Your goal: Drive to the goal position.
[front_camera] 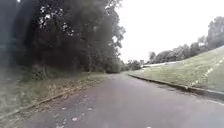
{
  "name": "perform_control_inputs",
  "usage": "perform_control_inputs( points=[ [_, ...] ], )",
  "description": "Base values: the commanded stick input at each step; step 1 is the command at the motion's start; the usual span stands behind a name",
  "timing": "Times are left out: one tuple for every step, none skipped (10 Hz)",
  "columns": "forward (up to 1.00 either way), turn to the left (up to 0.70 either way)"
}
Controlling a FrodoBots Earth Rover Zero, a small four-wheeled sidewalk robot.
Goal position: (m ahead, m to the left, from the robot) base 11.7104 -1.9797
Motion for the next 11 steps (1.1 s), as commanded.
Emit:
perform_control_inputs(
  points=[
    [0.45,0.00],
    [0.45,0.00],
    [0.45,0.00],
    [0.60,0.00],
    [0.60,0.00],
    [0.60,0.00],
    [0.45,0.00],
    [0.45,0.00],
    [0.45,0.00],
    [0.45,0.00],
    [0.45,0.00]
  ],
)
